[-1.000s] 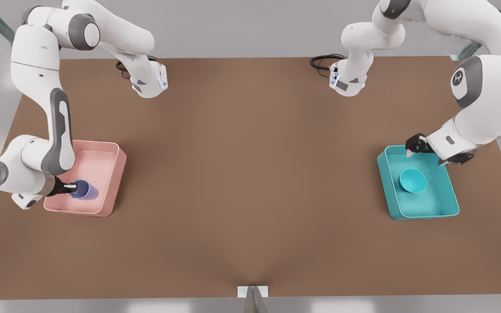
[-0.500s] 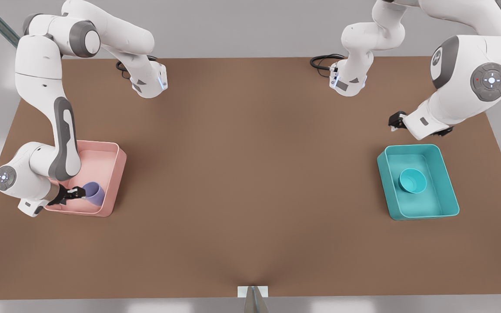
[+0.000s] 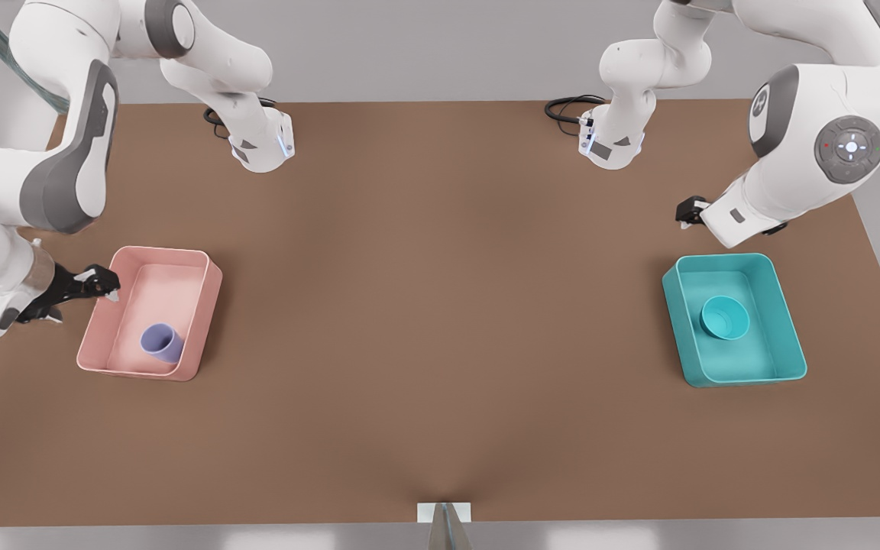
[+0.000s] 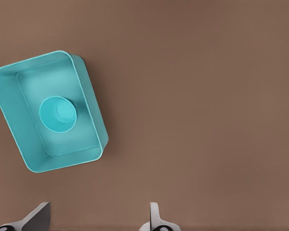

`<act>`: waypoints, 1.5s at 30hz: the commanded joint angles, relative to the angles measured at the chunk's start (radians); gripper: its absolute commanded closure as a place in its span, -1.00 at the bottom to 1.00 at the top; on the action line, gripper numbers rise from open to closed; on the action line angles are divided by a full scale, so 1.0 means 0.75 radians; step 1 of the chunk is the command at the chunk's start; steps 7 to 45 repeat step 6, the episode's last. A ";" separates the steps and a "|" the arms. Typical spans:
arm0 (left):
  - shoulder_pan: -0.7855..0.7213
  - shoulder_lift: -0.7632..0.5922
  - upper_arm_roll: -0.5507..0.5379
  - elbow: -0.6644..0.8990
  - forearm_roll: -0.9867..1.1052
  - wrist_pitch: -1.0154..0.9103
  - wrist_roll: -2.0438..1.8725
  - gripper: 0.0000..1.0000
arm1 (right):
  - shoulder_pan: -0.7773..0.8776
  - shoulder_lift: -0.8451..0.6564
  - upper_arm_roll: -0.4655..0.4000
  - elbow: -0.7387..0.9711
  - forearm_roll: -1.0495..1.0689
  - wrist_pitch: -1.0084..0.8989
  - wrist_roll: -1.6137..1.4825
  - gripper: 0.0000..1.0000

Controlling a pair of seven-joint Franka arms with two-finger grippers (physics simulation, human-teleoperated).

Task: Put the bowls and cups in different boxes

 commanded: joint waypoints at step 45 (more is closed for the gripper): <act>0.001 0.001 -0.001 0.001 -0.002 -0.007 -0.061 -1.00 | 0.003 -0.233 -0.008 -0.219 0.028 -0.214 0.451 -1.00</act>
